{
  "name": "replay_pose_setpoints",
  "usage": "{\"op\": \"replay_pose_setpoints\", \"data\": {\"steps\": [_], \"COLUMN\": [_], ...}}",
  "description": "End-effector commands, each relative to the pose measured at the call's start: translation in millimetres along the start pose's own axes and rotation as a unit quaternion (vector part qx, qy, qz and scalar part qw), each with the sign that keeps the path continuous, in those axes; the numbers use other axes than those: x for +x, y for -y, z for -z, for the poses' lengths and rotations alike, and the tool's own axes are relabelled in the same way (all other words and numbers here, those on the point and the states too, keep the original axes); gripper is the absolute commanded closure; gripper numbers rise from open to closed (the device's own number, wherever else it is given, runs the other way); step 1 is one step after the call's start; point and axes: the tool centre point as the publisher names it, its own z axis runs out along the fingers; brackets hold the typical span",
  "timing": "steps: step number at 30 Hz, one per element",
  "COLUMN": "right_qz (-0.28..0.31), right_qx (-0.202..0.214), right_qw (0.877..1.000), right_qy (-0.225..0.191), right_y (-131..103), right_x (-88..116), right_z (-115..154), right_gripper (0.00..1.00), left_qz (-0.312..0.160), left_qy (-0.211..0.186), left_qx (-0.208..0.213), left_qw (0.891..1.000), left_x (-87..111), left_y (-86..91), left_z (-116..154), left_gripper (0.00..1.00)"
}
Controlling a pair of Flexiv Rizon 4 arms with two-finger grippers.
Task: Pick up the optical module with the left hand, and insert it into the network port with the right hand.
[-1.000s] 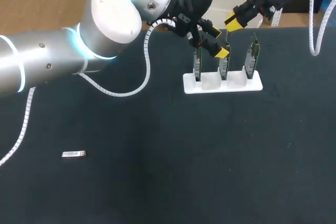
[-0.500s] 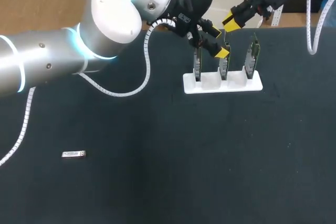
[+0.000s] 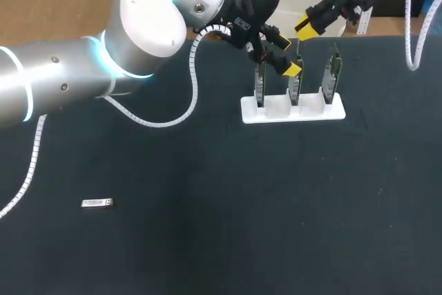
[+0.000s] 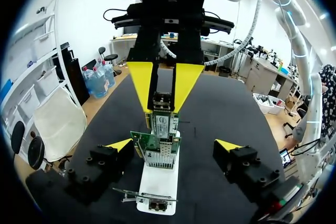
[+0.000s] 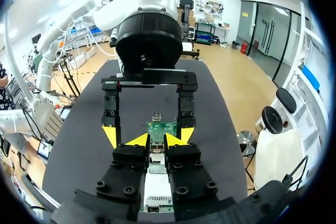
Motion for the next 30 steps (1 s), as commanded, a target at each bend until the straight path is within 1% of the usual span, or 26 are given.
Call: {"op": "replay_pose_setpoints", "data": {"steps": [1, 11, 15, 30], "right_qz": [0.000, -0.003, 0.000, -0.012], "right_qx": [0.000, -0.005, -0.004, 0.002], "right_qw": [1.000, 1.000, 1.000, 1.000], "right_qy": [0.002, 0.000, -0.008, -0.003], "right_y": [-3.1, -4.1, -5.0, -3.4], "right_x": [0.9, 3.4, 4.4, 8.2], "right_z": [-0.3, -4.1, -5.7, -6.5], "right_gripper": [1.00, 1.00, 1.00, 1.00], "left_qz": [0.001, 0.001, 0.001, 0.001], "left_qy": [-0.003, -0.003, -0.003, -0.003], "left_qx": [0.001, 0.001, 0.001, 0.001], "left_qw": [1.000, 1.000, 1.000, 1.000], "left_x": [-1.4, -1.4, -1.4, -1.4], "left_y": [-1.7, -1.7, -1.7, -1.7], "left_z": [-0.4, -0.4, -0.4, -0.4], "left_gripper": [0.00, 0.00, 0.00, 0.00]}}
